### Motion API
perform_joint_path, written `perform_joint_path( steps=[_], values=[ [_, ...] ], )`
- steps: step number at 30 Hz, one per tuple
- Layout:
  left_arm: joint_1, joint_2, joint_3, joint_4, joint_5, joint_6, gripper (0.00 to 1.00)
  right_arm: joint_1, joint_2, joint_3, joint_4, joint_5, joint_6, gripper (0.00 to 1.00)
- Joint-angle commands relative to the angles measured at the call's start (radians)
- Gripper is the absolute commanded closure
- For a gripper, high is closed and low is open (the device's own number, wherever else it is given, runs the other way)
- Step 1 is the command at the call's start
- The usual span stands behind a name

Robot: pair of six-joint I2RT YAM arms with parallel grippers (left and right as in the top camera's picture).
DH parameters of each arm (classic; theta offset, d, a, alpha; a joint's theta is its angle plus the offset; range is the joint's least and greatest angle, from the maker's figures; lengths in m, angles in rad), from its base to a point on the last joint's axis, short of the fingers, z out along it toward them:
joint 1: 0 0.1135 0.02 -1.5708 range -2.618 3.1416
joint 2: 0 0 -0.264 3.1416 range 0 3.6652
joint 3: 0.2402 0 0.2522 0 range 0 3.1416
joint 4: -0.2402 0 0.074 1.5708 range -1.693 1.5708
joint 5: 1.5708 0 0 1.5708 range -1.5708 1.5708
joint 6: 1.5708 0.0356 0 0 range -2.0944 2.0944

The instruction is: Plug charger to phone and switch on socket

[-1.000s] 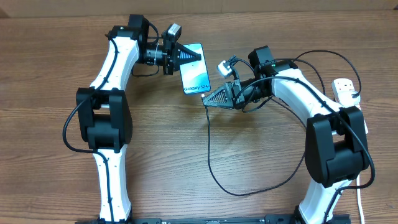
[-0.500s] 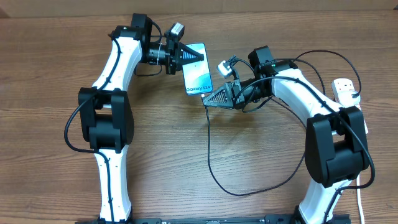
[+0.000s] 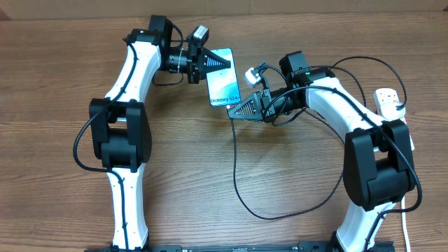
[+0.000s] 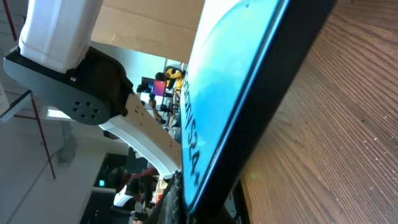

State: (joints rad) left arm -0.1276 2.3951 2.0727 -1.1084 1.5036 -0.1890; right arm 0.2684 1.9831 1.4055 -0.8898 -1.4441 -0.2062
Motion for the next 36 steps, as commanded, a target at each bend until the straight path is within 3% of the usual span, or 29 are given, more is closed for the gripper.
perform_joint_path(
  steps=[1,36],
  values=[
    [-0.013,-0.003,0.010,0.003,0.064,-0.017,0.96,0.000,-0.027,0.002,0.006,-0.023,-0.001,0.96],
    [-0.025,-0.003,0.010,0.013,0.057,0.055,0.96,0.000,-0.027,0.002,0.029,-0.024,0.057,0.96]
  ],
)
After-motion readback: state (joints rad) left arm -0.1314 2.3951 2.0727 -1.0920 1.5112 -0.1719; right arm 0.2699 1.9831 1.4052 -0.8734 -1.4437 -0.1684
